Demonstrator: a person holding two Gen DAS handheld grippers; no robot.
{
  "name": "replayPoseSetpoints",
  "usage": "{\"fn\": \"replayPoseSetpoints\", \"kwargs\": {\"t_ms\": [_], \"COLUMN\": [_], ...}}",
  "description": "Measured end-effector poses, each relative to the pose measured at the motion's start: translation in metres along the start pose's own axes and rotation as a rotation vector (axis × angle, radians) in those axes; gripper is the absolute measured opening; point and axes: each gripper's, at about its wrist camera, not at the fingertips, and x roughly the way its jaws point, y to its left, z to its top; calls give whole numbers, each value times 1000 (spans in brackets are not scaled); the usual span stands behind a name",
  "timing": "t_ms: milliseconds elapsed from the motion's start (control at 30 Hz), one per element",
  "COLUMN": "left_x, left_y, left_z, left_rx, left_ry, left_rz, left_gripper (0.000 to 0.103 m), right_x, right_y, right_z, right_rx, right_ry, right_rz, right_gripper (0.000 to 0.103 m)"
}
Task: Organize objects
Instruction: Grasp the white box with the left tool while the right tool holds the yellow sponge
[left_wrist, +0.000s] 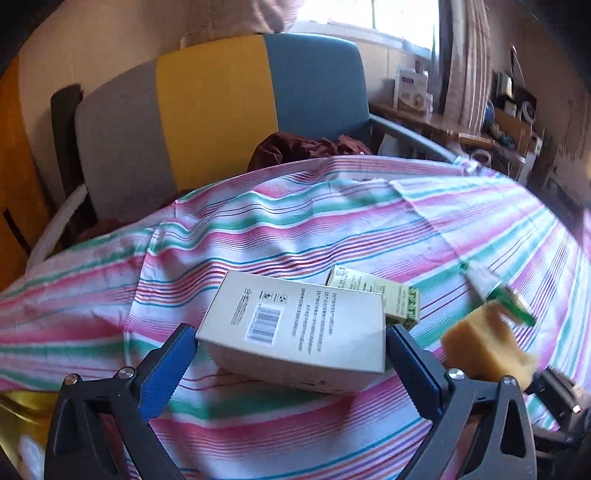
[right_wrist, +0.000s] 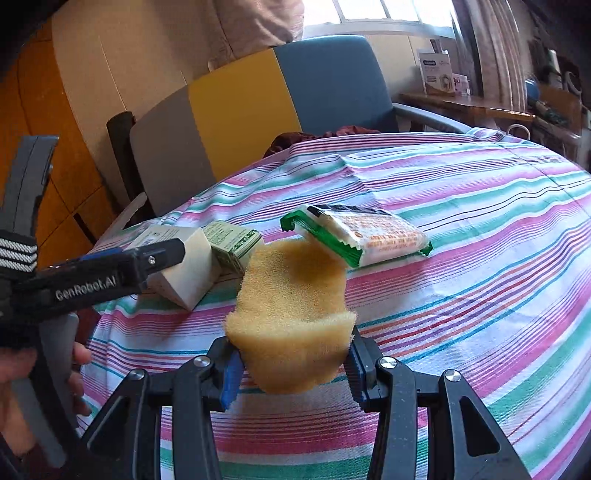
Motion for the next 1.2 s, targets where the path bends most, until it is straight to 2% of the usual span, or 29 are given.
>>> {"fn": "replayPoseSetpoints", "kwargs": {"t_ms": [233, 433, 567, 800, 900, 1033, 1200], "left_x": [2, 12, 13, 12, 10, 6, -9], "left_y": [2, 3, 3, 11, 11, 4, 5], "left_z": [3, 0, -3, -5, -7, -12, -25], "left_rx": [1, 12, 9, -59, -63, -36, -52], "left_ry": [-61, -63, -81, -91, -98, -109, -154], "left_rz": [-28, -53, -45, -53, -44, -1, 67], "left_gripper": [103, 103, 103, 102, 102, 102, 102], "right_x": [0, 2, 2, 2, 3, 2, -4], "right_y": [0, 2, 1, 2, 3, 3, 9], "right_z": [0, 0, 0, 0, 0, 0, -1], "right_rx": [-3, -9, -9, -12, -14, -18, -57], "right_ry": [0, 4, 4, 3, 2, -1, -27], "right_rz": [1, -3, -2, -3, -6, -7, 27], "right_gripper": [47, 47, 47, 47, 47, 47, 47]}}
